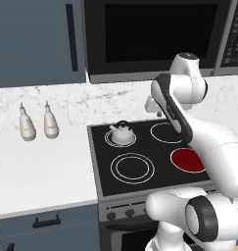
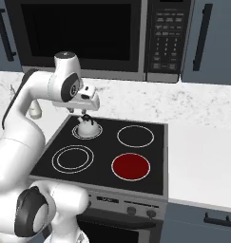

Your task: Turn off the front right burner of the stove.

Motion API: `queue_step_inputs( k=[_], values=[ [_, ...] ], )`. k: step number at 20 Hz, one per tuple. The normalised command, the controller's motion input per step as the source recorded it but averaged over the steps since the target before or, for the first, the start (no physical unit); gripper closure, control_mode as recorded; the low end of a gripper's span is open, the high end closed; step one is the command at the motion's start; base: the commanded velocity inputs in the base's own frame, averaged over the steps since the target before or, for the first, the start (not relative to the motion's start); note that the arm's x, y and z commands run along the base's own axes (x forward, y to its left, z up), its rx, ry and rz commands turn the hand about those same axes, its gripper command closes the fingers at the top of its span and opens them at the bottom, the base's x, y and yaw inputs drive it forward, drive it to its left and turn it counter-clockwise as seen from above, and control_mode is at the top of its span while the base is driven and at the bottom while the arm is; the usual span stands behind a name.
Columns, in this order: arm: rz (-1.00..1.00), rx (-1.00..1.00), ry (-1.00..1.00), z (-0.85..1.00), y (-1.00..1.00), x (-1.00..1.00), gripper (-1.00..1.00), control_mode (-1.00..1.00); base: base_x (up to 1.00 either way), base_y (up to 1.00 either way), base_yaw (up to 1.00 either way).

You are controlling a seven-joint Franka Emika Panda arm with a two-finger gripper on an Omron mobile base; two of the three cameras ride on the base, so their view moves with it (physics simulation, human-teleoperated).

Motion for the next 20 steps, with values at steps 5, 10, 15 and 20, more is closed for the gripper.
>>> queue_step_inputs(
  k=[5,10,15,20],
  values=[
    [0.0,0.0,-0.14,0.0,0.0,-0.48,-1.0,-1.0,0.0,0.0,0.0],
    [0.0,0.0,-0.01,0.0,0.0,-0.12,-1.0,1.0,0.0,0.0,0.0],
    [0.0,0.0,0.0,0.0,0.0,0.0,-1.0,1.0,-0.04,-0.4,0.0],
    [0.0,0.0,0.0,0.0,0.0,0.0,-1.0,1.0,-0.08,-0.56,0.0]
  ],
)
